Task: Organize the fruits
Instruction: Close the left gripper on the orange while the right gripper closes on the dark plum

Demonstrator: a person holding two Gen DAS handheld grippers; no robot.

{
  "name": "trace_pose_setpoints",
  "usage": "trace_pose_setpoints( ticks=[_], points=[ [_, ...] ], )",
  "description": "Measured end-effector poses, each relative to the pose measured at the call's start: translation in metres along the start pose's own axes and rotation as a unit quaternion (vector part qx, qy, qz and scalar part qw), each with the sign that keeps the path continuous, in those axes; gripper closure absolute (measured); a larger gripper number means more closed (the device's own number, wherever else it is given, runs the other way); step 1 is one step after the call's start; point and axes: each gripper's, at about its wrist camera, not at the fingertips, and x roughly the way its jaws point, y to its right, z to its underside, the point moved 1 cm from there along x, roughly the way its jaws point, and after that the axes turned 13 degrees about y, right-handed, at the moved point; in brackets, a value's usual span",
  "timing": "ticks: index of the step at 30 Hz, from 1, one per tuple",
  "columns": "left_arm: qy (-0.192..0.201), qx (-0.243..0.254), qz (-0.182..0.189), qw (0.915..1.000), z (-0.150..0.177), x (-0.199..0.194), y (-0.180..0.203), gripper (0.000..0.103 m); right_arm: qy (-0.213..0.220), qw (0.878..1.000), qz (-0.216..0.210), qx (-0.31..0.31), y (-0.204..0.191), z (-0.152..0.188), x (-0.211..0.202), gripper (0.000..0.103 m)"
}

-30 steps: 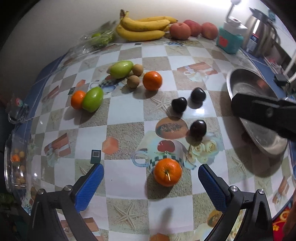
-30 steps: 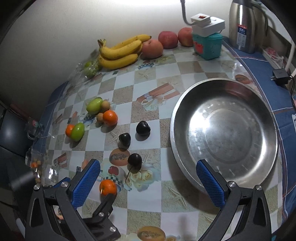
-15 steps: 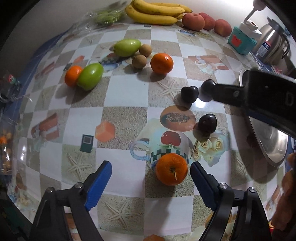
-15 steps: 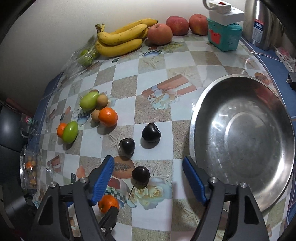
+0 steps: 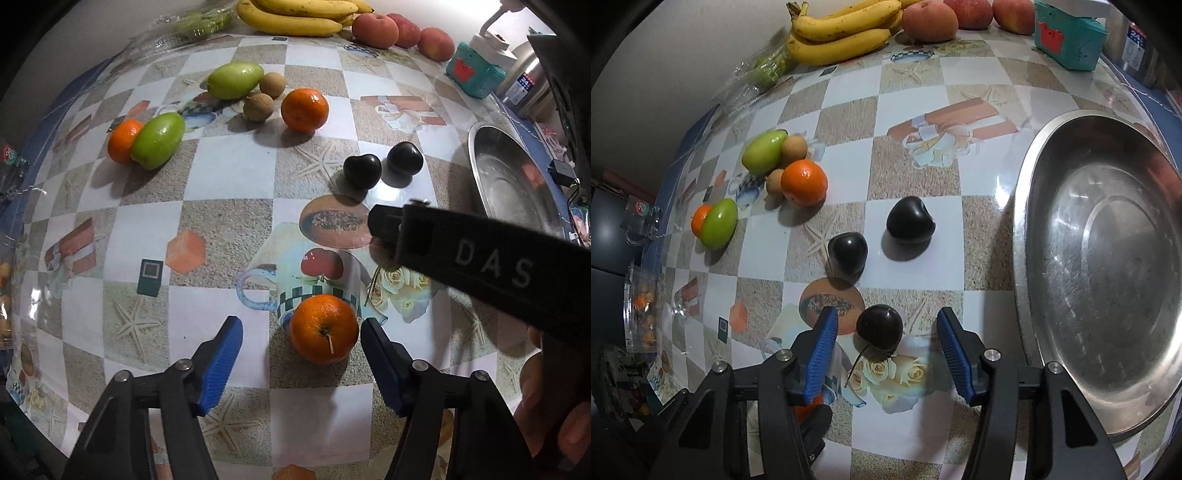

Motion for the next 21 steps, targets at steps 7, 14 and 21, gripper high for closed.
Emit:
trace_pose_setpoints(
  ticks=[7, 14, 21],
  points=[
    [0.003, 0.000, 0.002, 1.0000, -0.005, 0.002, 0.002, 0.042, 0.005, 1.000, 0.006, -0.018, -0.009, 0.000, 0.004, 0.055],
    [0.003, -0.002, 0.015, 0.9999, -0.009, 0.005, 0.006, 0.055, 0.004, 1.000, 0.010, -0.028, -0.012, 0.000, 0.007, 0.068],
    [0.004, -0.002, 0.023, 0.9997, -0.010, 0.004, 0.008, 0.063, 0.004, 1.000, 0.009, -0.024, -0.010, 0.001, 0.006, 0.075]
  ],
)
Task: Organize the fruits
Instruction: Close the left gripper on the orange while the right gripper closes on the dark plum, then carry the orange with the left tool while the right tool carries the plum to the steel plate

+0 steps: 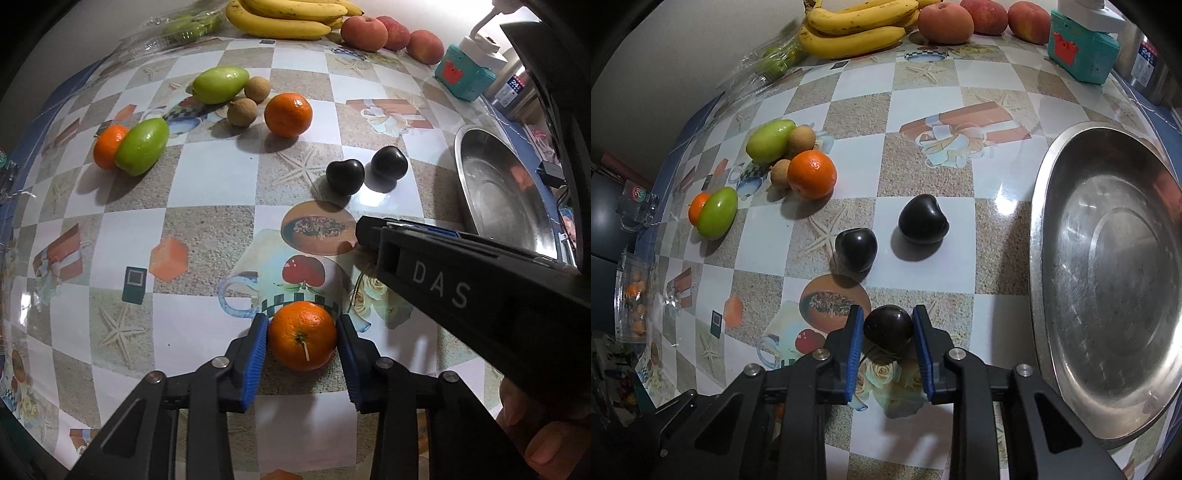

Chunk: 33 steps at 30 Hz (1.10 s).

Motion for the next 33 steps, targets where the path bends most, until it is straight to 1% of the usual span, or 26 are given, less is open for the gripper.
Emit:
trace_pose_setpoints(
  ticks=[8, 14, 20, 22, 26, 30, 33],
  points=[
    [0.004, -0.013, -0.002, 0.9999, -0.001, -0.002, -0.004, 0.063, -0.002, 1.000, -0.005, 0.012, 0.005, 0.000, -0.003, 0.076],
    [0.011, -0.027, -0.006, 0.9996, -0.003, -0.006, -0.015, 0.064, 0.006, 1.000, -0.011, 0.025, 0.010, -0.003, -0.015, 0.076],
    [0.020, -0.046, -0.014, 0.9986, -0.008, -0.013, -0.032, 0.064, 0.024, 0.999, -0.016, 0.046, 0.017, -0.007, -0.034, 0.076],
    [0.019, -0.051, -0.023, 0.9983, -0.009, -0.015, -0.039, 0.064, 0.032, 0.998, -0.015, 0.052, 0.018, -0.008, -0.041, 0.076],
    [0.016, -0.055, -0.027, 0.9980, -0.011, -0.017, -0.047, 0.064, 0.043, 0.997, -0.012, 0.055, 0.020, -0.011, -0.051, 0.077],
    [0.019, -0.048, -0.041, 0.9978, -0.020, -0.021, -0.051, 0.064, 0.048, 0.997, -0.015, 0.056, 0.022, -0.012, -0.058, 0.077],
    [0.031, -0.051, -0.051, 0.9969, -0.035, -0.029, -0.058, 0.064, 0.053, 0.997, -0.018, 0.060, 0.024, -0.014, -0.061, 0.077]
  ],
)
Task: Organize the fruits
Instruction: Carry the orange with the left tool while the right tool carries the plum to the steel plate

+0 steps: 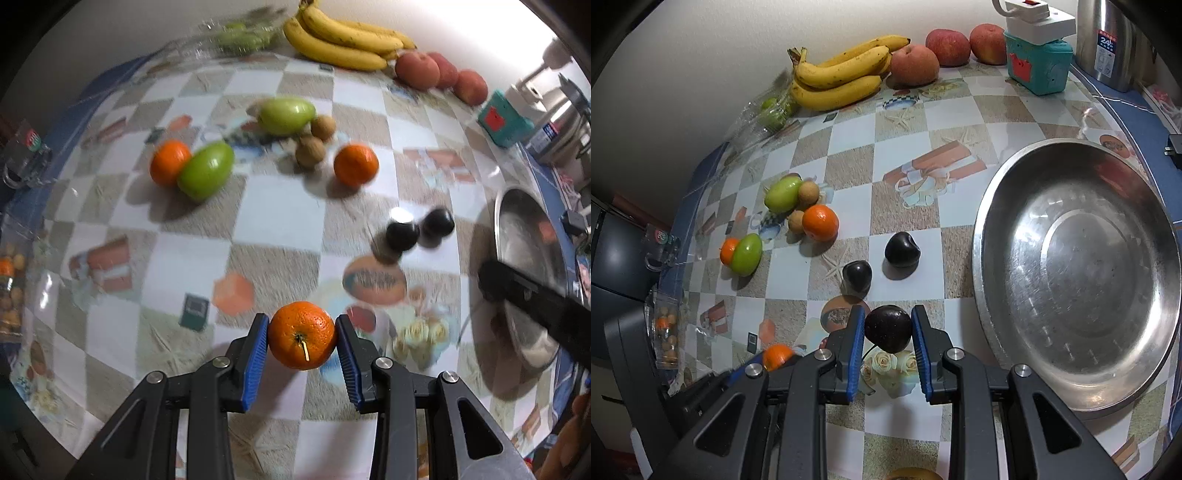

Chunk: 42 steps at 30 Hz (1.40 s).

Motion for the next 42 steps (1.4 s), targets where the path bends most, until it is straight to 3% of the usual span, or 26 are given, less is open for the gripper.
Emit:
trace_pose_setpoints(
  ticks=[6, 18, 33, 42],
  points=[
    [0.020, -0.014, -0.018, 0.9996, -0.034, -0.012, -0.006, 0.064, 0.016, 1.000, 0.001, 0.006, 0.007, -0.009, -0.010, 0.077],
    [0.041, -0.032, -0.022, 0.9984, -0.073, -0.010, 0.040, 0.064, 0.043, 0.997, 0.040, 0.053, 0.051, -0.023, -0.025, 0.077],
    [0.071, 0.066, 0.052, 0.9939, -0.069, -0.017, 0.139, 0.064, 0.076, 0.979, 0.107, 0.155, 0.142, -0.030, -0.051, 0.077],
    [0.066, 0.128, 0.134, 0.9805, -0.045, -0.011, 0.197, 0.064, 0.088, 0.960, 0.170, 0.205, 0.194, -0.021, -0.063, 0.076]
  ],
)
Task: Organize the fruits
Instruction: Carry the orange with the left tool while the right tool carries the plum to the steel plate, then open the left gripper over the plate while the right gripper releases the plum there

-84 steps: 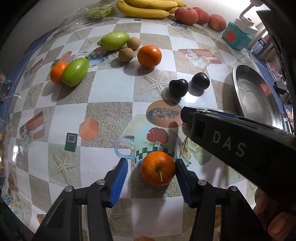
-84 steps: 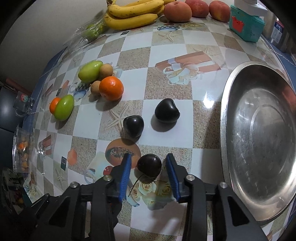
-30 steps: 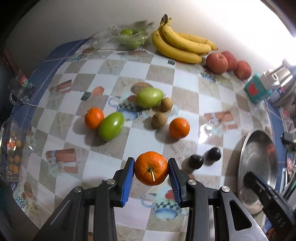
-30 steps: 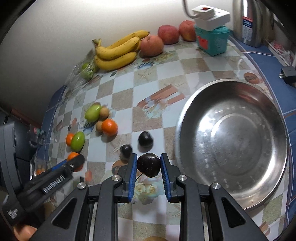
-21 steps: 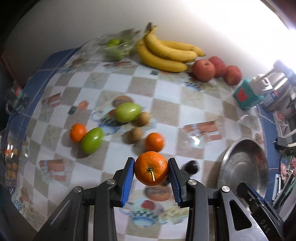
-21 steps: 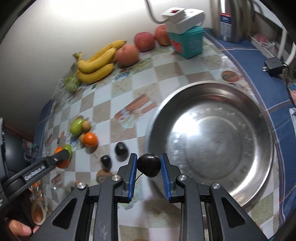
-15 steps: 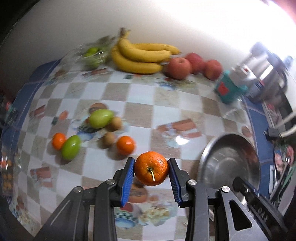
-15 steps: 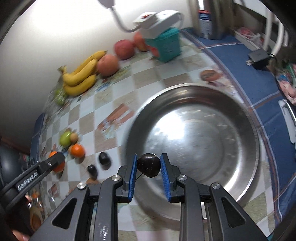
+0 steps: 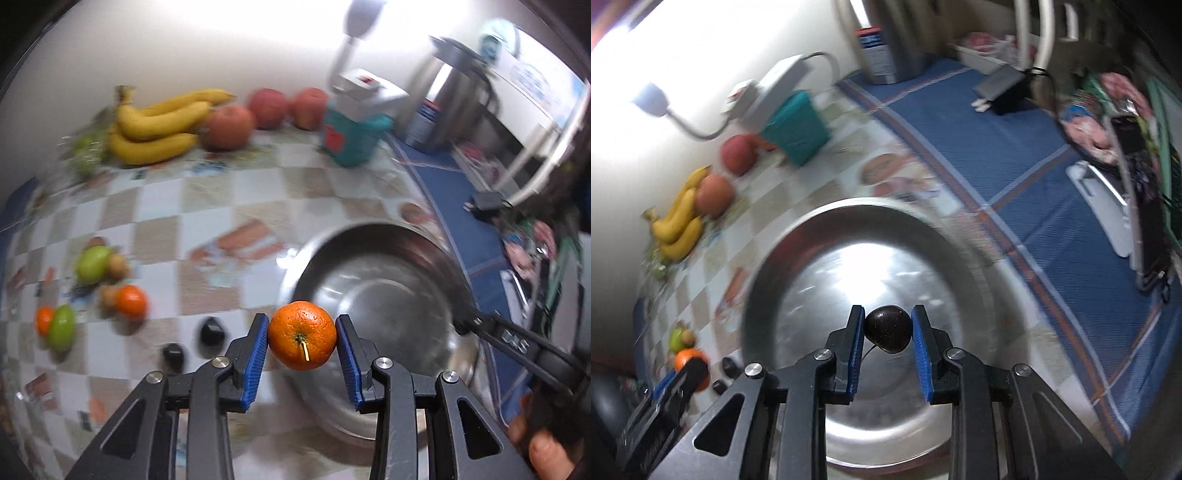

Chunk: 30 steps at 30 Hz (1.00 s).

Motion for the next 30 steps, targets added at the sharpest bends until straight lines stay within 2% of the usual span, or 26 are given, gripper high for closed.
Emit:
trace_pose_setpoints(
  ticks=[5, 13, 19, 23, 25, 27, 28, 30],
  points=[
    [-0.006, 0.029, 0.018, 0.9994, 0.012, 0.015, 0.021, 0.063, -0.010, 1.000, 0.017, 0.012, 0.012, 0.002, 0.010, 0.076],
    [-0.019, 0.030, 0.032, 0.9989, 0.022, 0.033, 0.028, 0.063, -0.024, 0.999, 0.030, 0.005, 0.012, 0.008, 0.022, 0.076],
    [-0.021, 0.029, 0.027, 0.9990, 0.023, 0.036, 0.026, 0.061, -0.028, 0.999, 0.038, 0.007, 0.013, 0.010, 0.024, 0.076],
    [-0.017, 0.026, 0.026, 0.9992, 0.021, 0.034, 0.026, 0.037, -0.030, 0.999, 0.037, 0.006, 0.012, 0.009, 0.026, 0.076],
    [-0.016, 0.023, 0.026, 0.9993, 0.021, 0.033, 0.026, 0.036, -0.032, 0.999, 0.036, 0.007, 0.012, 0.009, 0.026, 0.075],
    [-0.016, 0.020, 0.024, 0.9994, 0.020, 0.031, 0.025, 0.034, -0.030, 0.999, 0.033, 0.007, 0.012, 0.008, 0.025, 0.066],
    [-0.015, 0.018, 0.024, 0.9994, 0.020, 0.030, 0.024, 0.033, -0.027, 0.999, 0.034, 0.006, 0.011, 0.007, 0.024, 0.055],
    [-0.014, 0.011, 0.025, 0.9995, 0.018, 0.027, 0.022, 0.028, -0.021, 0.999, 0.034, 0.003, 0.009, 0.006, 0.020, 0.051]
  ],
)
